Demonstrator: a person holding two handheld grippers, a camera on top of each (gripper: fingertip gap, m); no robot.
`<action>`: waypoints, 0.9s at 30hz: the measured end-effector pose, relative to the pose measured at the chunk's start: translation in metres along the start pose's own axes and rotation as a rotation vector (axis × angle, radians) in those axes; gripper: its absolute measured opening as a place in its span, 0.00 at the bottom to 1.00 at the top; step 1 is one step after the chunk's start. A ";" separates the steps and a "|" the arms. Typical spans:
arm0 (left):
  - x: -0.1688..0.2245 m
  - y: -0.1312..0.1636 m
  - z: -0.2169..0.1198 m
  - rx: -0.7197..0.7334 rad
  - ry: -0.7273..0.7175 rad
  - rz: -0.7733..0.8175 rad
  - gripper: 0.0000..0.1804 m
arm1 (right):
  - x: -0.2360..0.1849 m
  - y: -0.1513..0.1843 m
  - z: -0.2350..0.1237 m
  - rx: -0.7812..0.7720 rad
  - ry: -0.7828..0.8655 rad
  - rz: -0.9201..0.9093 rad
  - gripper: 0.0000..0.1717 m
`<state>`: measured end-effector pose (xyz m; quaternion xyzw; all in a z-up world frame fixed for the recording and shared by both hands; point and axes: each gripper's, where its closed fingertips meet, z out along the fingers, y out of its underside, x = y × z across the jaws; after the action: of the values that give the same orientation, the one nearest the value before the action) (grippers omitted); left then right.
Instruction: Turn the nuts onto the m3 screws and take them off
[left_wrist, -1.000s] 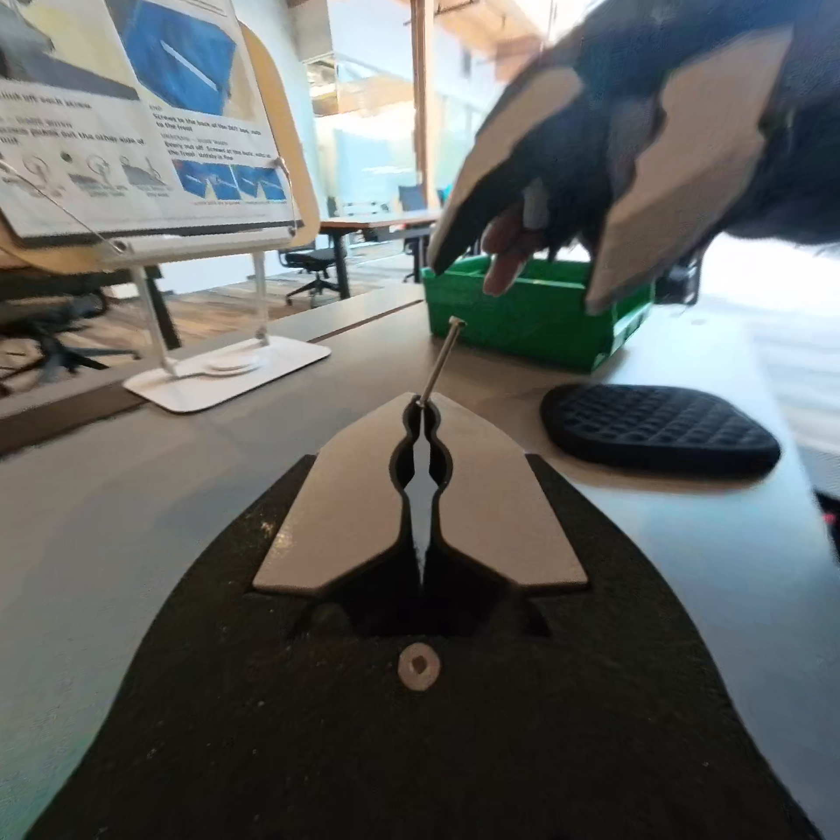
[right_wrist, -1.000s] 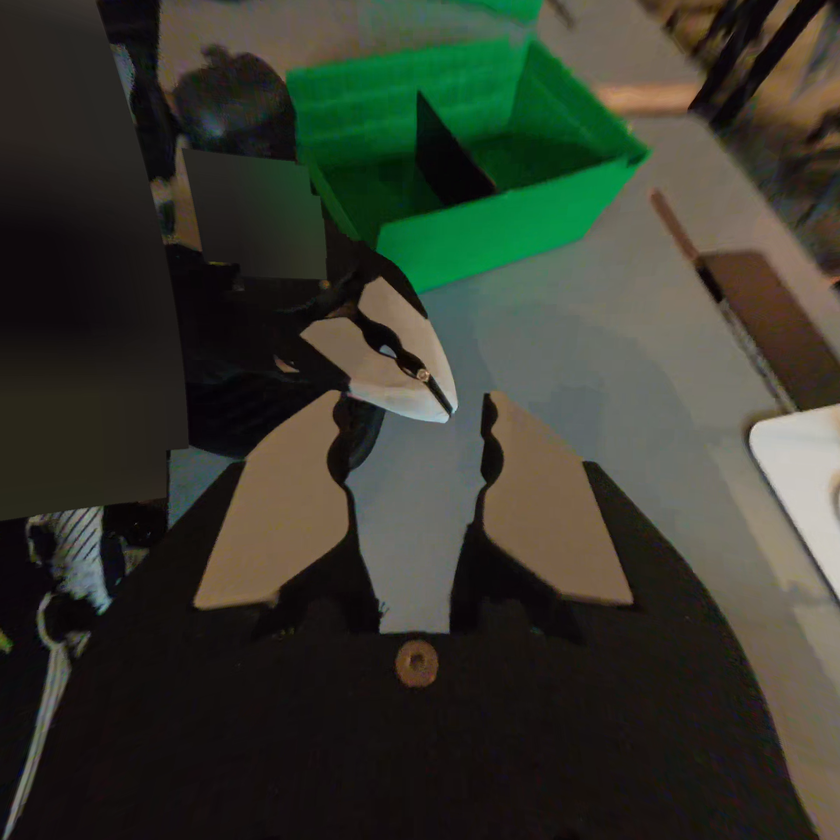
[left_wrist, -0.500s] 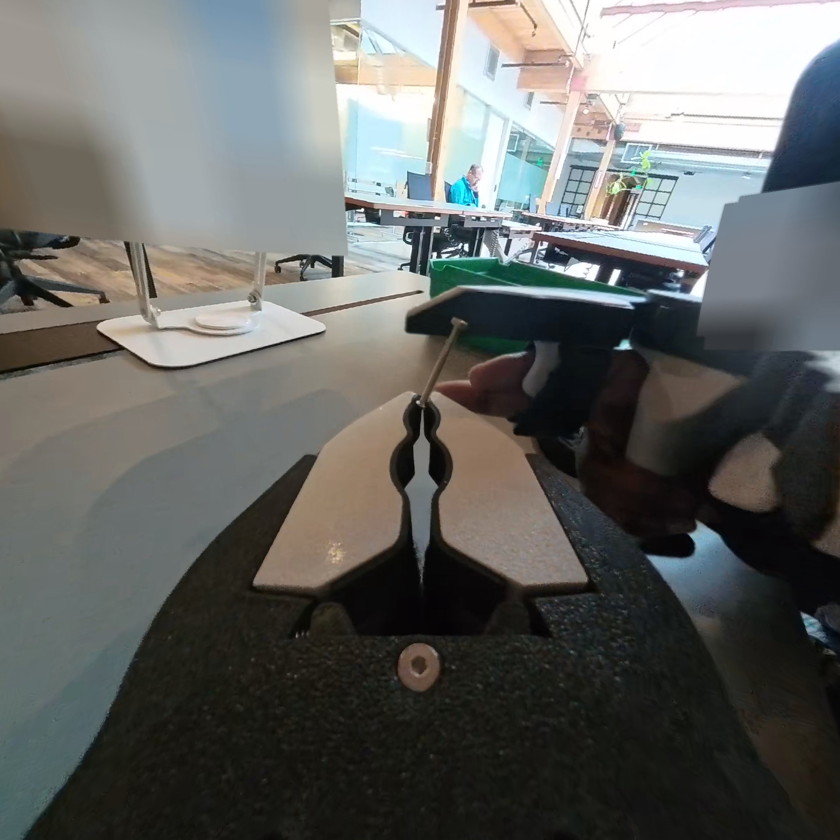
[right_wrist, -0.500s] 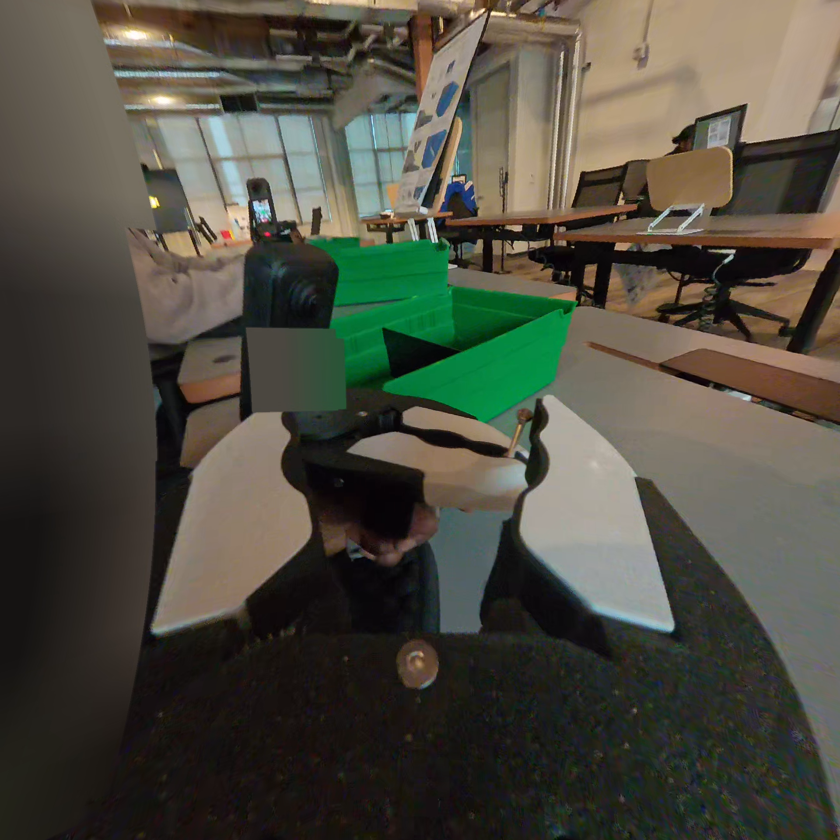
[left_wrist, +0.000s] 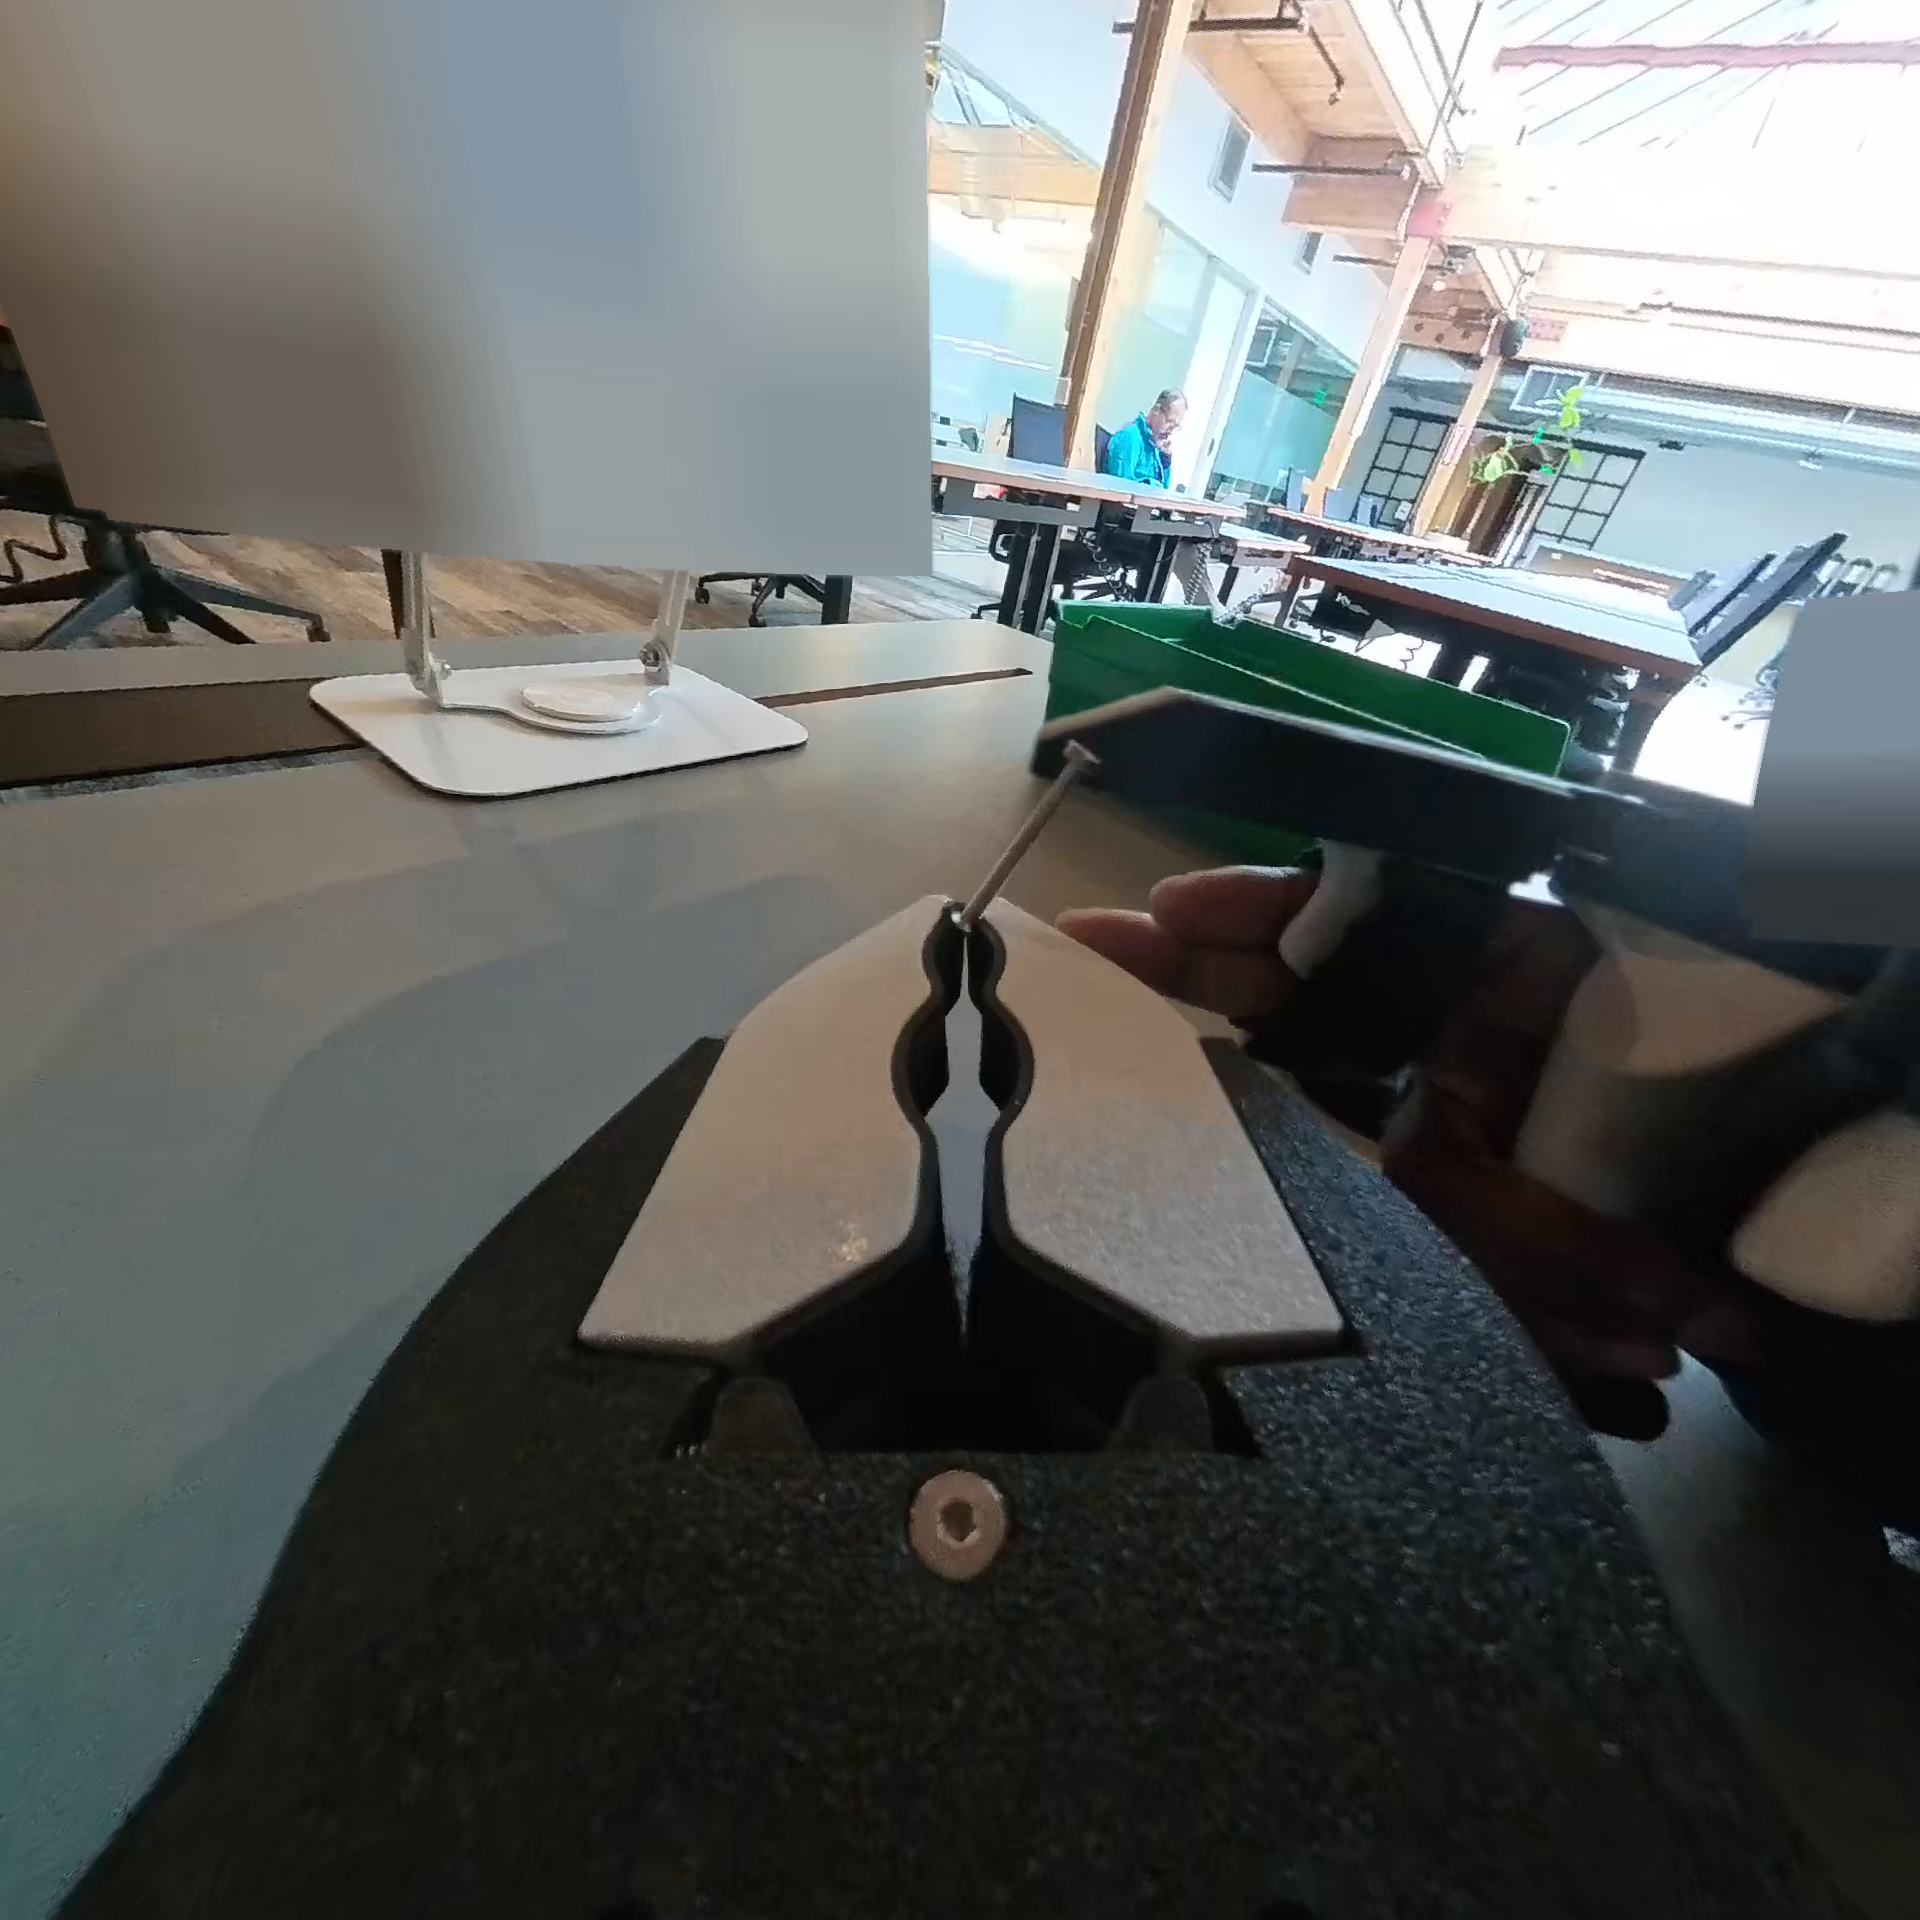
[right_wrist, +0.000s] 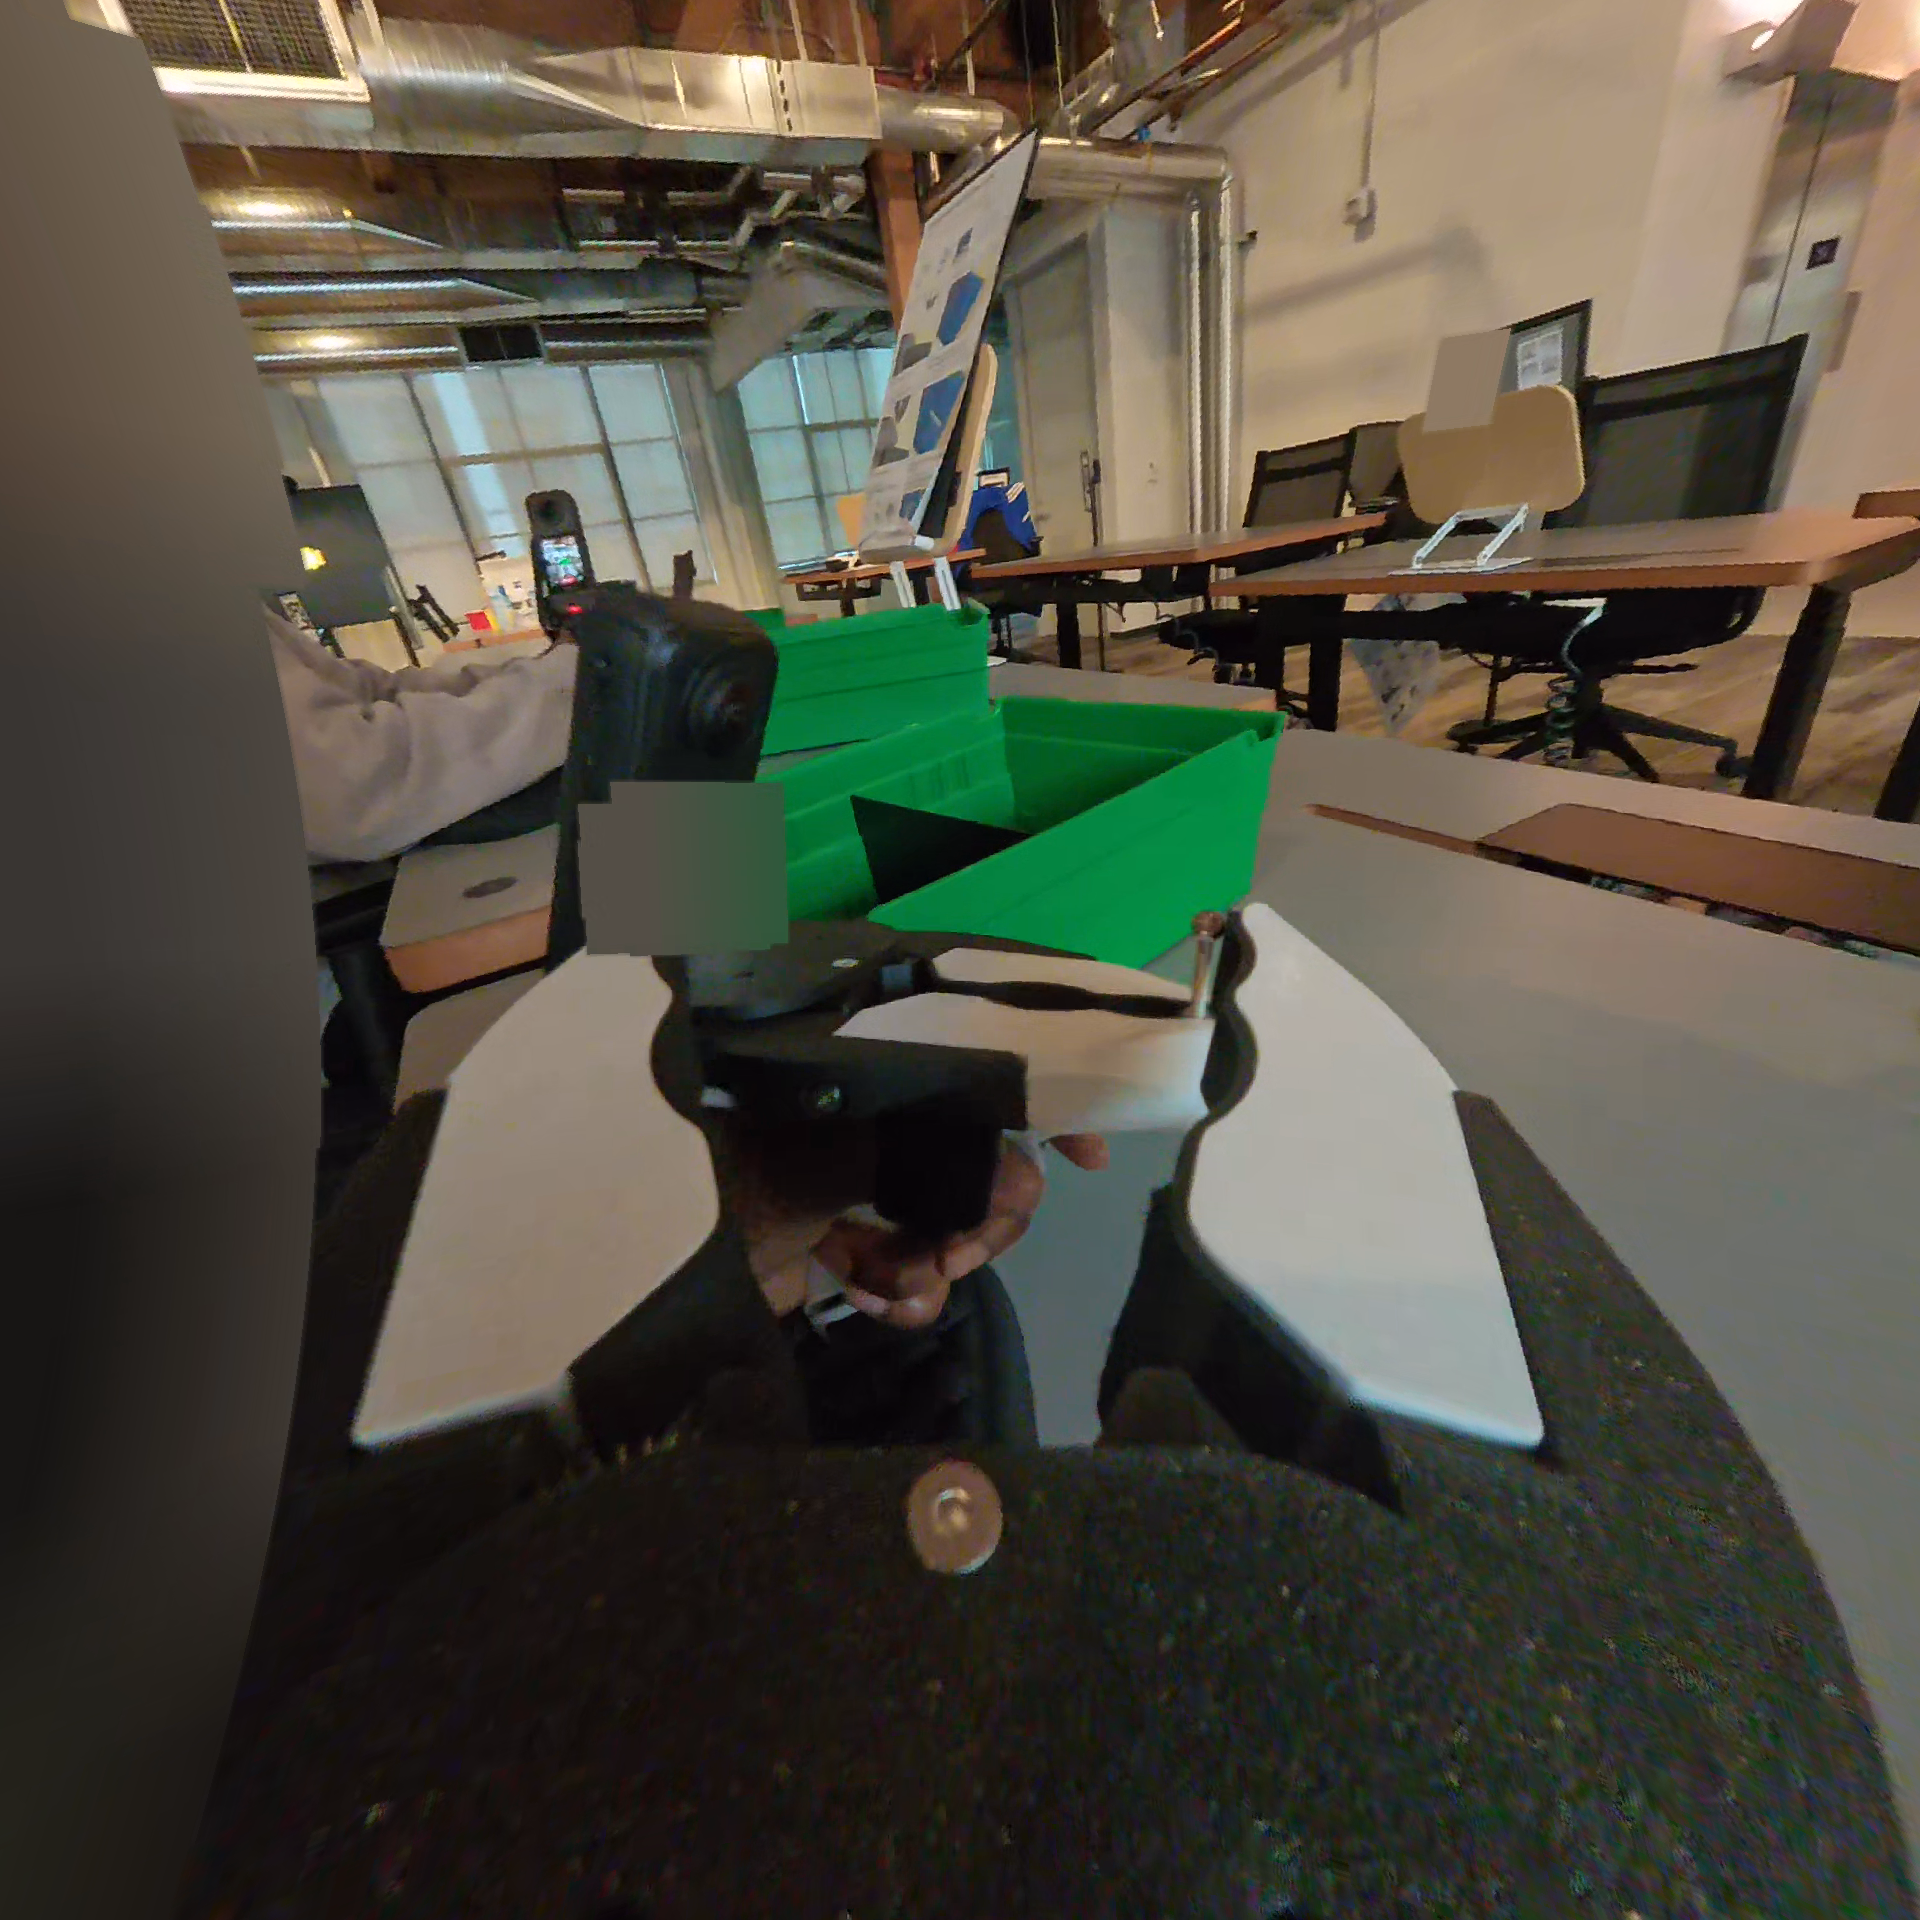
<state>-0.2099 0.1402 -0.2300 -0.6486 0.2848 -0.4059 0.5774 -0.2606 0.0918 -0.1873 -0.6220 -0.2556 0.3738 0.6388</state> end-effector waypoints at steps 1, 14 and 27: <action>-0.002 0.000 0.000 0.001 -0.008 -0.006 0.00 | -0.002 0.002 -0.002 -0.012 0.001 -0.009 0.55; 0.005 -0.002 -0.002 0.013 0.029 0.015 0.00 | 0.042 0.005 -0.017 -0.148 0.095 -0.105 0.13; 0.030 0.011 0.003 -0.073 0.084 0.278 0.04 | 0.044 0.010 -0.022 -0.283 0.103 -0.147 0.00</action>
<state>-0.1910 0.1149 -0.2349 -0.6059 0.4103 -0.3385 0.5916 -0.2196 0.1129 -0.2057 -0.7040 -0.3172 0.2538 0.5825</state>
